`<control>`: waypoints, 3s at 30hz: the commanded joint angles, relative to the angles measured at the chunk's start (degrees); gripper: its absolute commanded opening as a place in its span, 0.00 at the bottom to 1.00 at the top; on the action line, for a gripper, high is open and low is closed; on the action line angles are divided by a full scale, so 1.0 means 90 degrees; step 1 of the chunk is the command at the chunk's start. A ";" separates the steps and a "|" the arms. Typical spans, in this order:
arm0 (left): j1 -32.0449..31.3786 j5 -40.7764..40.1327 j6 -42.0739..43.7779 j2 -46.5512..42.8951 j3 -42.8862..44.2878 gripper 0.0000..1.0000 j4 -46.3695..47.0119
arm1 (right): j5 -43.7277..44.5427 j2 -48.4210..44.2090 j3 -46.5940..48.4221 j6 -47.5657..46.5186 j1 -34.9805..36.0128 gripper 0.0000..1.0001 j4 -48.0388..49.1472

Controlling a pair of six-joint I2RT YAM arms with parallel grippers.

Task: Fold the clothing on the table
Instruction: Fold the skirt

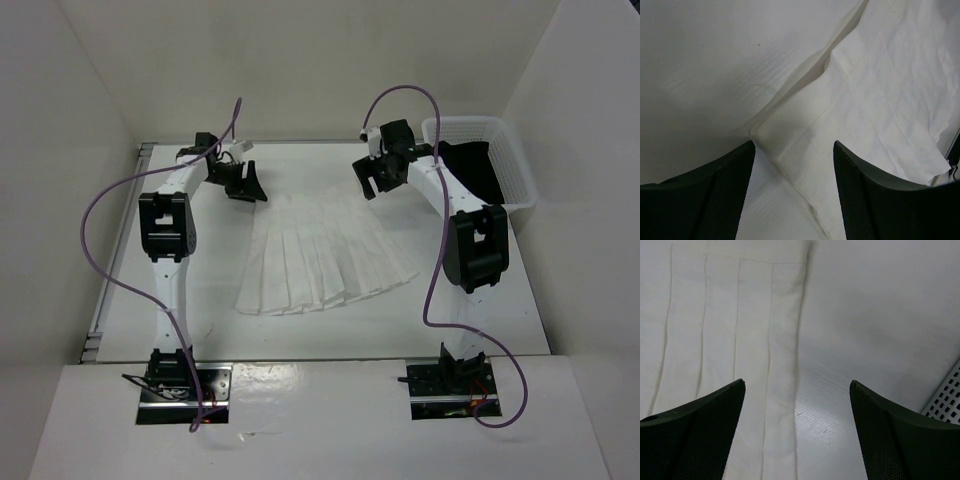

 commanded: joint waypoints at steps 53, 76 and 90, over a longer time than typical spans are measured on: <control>0.0110 -0.0078 -0.1230 -0.0735 -0.2936 0.65 0.1170 | -0.0355 0.0103 0.0270 0.0069 -0.0007 0.86 0.0013; -0.0066 -0.0295 -0.1426 0.0379 -0.0427 0.43 0.0496 | -0.0296 0.0161 0.0279 0.0010 -0.0007 0.86 -0.0104; 0.0315 -0.0997 -0.1632 -0.1242 -0.3083 0.61 0.1170 | -0.0413 0.0161 0.0260 -0.0049 -0.0007 0.86 -0.0104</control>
